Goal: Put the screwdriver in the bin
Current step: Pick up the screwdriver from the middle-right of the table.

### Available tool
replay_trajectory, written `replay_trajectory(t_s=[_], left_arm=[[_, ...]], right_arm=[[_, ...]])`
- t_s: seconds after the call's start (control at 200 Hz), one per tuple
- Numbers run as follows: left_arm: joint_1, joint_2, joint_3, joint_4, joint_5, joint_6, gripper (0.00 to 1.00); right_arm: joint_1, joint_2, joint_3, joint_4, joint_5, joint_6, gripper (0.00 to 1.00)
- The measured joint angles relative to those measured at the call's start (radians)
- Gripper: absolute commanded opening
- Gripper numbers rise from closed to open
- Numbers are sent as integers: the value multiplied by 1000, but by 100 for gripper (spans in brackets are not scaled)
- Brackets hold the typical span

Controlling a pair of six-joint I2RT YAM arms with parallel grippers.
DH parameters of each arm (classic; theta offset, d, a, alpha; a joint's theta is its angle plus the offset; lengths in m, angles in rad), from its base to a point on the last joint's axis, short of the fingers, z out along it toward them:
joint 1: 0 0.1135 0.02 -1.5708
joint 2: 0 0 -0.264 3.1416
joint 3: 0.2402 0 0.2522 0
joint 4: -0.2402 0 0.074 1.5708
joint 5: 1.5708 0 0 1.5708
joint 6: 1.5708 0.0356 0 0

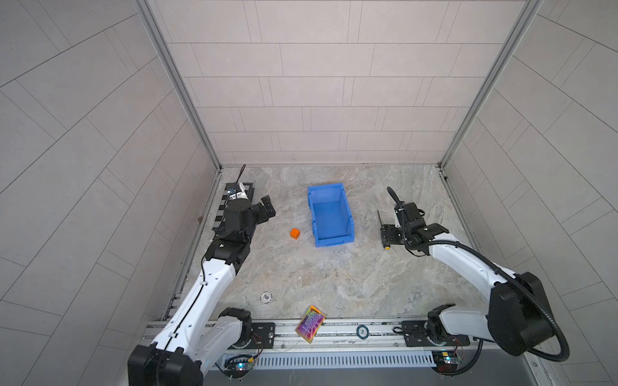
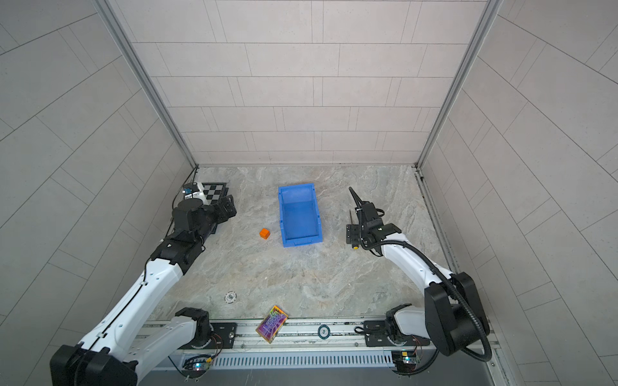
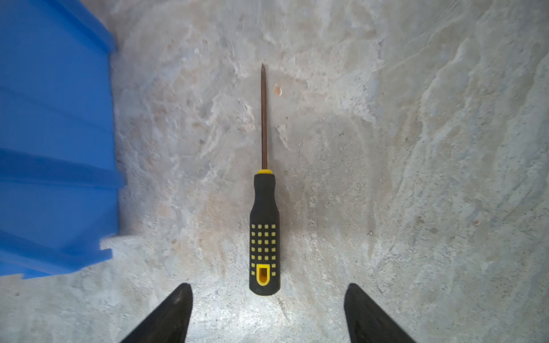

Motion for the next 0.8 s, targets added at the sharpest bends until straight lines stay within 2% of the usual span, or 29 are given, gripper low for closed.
replay_trajectory(t_s=[0.08,0.285,0.511,0.801], left_arm=[[0,-6,-5,-1,1,-9,99],[0,-33,-25,-11,-6,-26,99],[0,-78,-51,-45,-34,-27,99],[0,-108,-64,-66,-71,-29,99]], right_arm=[[0,49,0,0,-8,0,72],[17,172,30,-20,-11,-2,62],[32,229,42,-21,4,-4,52],[37,283,97,-19,18,-11,44]])
